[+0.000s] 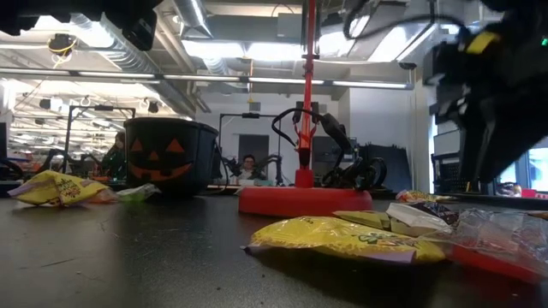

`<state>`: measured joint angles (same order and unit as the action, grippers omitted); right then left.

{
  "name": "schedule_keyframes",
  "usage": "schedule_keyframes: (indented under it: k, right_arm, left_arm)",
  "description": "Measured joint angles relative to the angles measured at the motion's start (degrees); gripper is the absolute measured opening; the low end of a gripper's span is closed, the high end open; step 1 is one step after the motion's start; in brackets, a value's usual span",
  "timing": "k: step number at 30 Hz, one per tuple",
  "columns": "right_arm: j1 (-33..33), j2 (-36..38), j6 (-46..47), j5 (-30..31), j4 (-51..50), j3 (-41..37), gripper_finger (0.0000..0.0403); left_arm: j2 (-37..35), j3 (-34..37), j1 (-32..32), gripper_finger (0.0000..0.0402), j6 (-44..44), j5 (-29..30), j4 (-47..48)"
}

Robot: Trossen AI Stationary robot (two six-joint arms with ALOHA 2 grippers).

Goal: Organize candy in baskets
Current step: Put the brown chocolate bar into the black bucket

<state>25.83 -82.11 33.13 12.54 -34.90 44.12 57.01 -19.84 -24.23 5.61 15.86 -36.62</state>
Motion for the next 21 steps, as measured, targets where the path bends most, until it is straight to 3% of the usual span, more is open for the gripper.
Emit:
schedule_keyframes:
  k: [5,11,16,21]
  right_arm:
    - [-2.63,-0.28,-0.3,-2.61,6.59,-4.77,0.0212]
    - [-4.23,-0.27,-0.4,-4.61,11.31,-8.9,0.0212]
    - [-4.16,-0.13,-0.42,-4.13,11.68,-9.66,0.018]
    - [-4.12,-0.13,-1.45,-4.11,11.62,-9.73,0.0108]
  left_arm:
    - [0.06,0.0,0.0,0.0101,0.0,-0.02,-0.39]
    - [0.06,0.0,0.0,0.0101,0.0,-0.01,-0.35]
    - [0.06,0.0,0.0,0.0101,0.0,0.0,-0.3]
    - [0.06,0.0,0.0,0.0101,0.0,0.1,-0.17]
